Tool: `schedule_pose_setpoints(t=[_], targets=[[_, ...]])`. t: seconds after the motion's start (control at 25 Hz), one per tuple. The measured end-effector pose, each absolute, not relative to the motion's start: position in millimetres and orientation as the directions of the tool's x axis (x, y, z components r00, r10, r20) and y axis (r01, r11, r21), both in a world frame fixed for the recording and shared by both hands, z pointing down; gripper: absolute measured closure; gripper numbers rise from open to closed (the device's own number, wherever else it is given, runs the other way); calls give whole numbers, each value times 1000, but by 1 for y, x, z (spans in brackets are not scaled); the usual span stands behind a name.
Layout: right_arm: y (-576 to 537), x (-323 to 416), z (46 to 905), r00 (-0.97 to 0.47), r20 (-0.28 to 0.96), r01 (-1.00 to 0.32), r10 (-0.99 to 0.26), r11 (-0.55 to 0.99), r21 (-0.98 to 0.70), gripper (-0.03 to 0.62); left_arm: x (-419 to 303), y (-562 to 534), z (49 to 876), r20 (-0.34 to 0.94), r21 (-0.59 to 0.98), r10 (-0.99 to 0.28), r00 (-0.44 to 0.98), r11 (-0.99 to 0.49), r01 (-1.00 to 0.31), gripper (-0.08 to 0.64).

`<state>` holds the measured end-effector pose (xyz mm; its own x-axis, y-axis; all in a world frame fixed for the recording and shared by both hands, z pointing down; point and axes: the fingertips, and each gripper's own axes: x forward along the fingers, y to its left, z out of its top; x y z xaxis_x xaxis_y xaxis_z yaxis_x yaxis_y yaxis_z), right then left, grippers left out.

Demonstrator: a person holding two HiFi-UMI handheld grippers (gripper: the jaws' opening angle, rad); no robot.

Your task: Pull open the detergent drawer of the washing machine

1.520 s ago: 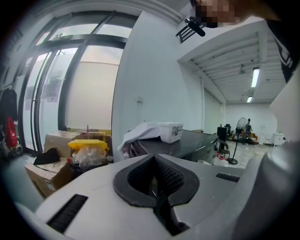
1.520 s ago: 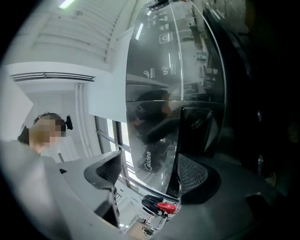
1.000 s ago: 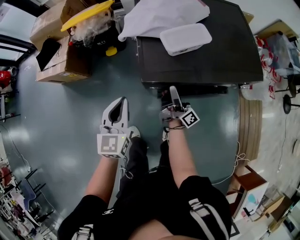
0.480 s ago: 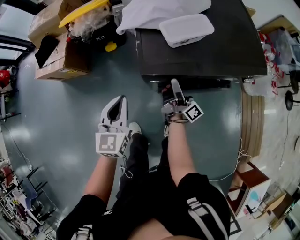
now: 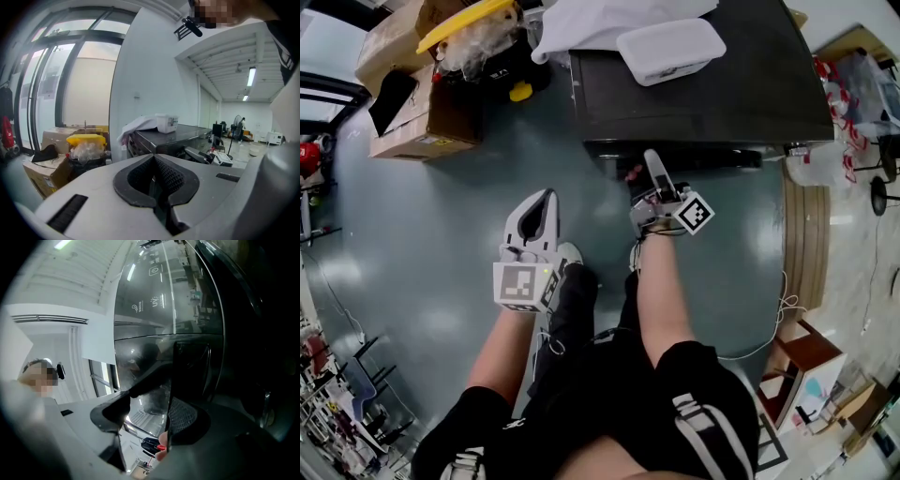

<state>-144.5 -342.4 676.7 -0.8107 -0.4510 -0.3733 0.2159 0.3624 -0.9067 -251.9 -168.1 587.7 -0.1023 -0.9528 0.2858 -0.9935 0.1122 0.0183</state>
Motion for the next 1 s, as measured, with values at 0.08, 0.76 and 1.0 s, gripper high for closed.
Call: schedule_pose_setpoints(t=[0.08,0.76,1.0], targets=[[-340,-145,675,-814,-379,222,-441,367,-903,337,-254,-165,587,288,15,-952,-99,108,-994,560],[-324,-141,675,-829,-353,205,-434,351,-914,334,-264,-169,574,271,9,-960,-71,77,-997,560],[-289,-108,673,-822,-352,199,-447,353,-914,333,-266,-180,560,250,6,-967,-43,46,-999,560]])
